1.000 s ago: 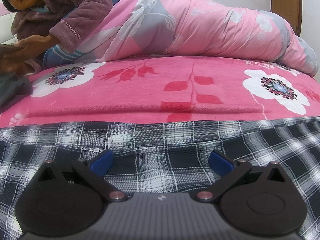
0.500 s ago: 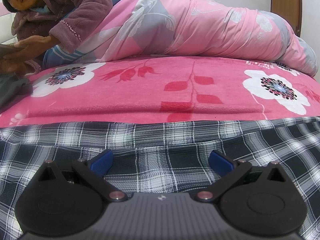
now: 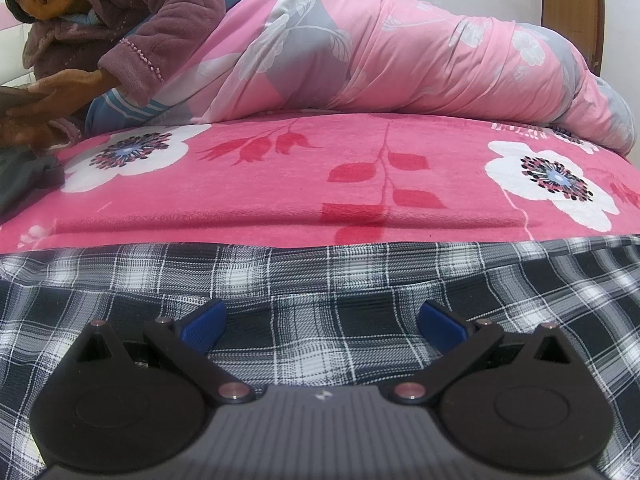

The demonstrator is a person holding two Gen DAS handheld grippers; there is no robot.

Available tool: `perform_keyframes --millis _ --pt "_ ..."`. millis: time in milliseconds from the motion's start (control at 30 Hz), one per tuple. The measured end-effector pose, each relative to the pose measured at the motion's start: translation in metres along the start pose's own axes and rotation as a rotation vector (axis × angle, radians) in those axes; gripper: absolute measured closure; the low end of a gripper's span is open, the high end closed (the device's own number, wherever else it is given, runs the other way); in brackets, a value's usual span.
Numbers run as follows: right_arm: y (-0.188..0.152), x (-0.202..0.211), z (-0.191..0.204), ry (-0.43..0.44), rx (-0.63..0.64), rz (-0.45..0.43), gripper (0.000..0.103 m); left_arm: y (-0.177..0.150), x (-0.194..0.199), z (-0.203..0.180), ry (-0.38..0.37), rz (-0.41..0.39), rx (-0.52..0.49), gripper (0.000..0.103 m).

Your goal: Fold clothes

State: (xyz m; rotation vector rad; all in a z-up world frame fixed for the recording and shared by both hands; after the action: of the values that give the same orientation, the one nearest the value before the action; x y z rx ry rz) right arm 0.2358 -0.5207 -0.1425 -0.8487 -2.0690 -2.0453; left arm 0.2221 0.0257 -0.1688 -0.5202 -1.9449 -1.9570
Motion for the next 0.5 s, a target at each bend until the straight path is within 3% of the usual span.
perform_keyframes --millis 167,267,433,500 --pt "-0.001 0.116 0.026 0.175 0.02 -0.2 0.08 0.002 0.003 0.002 -0.006 -0.007 0.014 0.0" --pt "-0.021 0.172 0.037 0.3 -0.051 -0.224 0.079 0.014 0.02 0.006 -0.018 -0.033 0.051 0.003" --pt "-0.035 0.212 0.084 0.424 -0.059 -0.233 0.078 0.03 0.096 -0.006 -0.113 -0.129 0.032 0.001" --pt "-0.037 0.224 0.109 0.487 -0.04 -0.241 0.078 0.015 0.12 -0.02 -0.173 -0.093 0.01 0.001"
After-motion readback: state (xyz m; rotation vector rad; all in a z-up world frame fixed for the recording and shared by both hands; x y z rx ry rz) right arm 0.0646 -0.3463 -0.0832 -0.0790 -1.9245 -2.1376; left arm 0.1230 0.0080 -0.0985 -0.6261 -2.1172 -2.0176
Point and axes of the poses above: each gripper's, at about its wrist camera, not at the fingertips, and x roughly against the way its jaws point, z to its left, y to its top, the point moved 7 cm from there along -x, roughly the way its jaws point, and after that the axes turned 10 degrees about -z, right-handed, at the moved point
